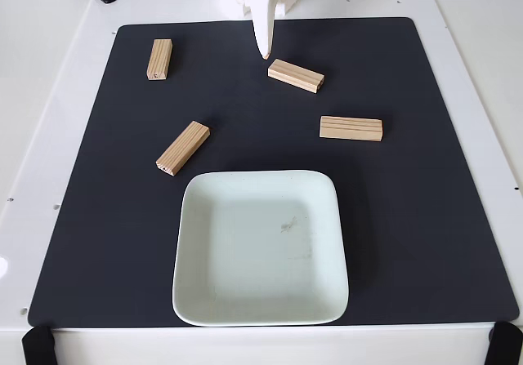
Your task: Pick up the wooden block and place them on the plate.
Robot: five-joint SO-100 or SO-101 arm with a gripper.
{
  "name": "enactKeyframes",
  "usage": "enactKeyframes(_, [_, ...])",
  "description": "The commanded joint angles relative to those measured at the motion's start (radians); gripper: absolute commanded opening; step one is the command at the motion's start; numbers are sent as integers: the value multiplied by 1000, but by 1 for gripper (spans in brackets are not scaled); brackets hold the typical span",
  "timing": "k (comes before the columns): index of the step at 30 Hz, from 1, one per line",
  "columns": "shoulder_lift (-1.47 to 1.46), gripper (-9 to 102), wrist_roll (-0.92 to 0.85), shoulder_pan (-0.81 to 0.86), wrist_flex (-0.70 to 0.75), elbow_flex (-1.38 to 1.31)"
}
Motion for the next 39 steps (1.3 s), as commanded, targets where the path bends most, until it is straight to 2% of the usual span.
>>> enactKeyframes(1, [-5,0,-9,-21,8,-80])
enactKeyframes(8, [-295,0,-9,-72,25,-449])
enactKeyframes(16, [-810,0,-9,-176,367,-1072])
enactKeyframes(18, [-923,0,-9,-178,414,-1184])
enactKeyframes(31, [-1624,0,-9,-173,419,-1681])
enactKeyframes(39, [-1991,0,35,-238,419,-1933])
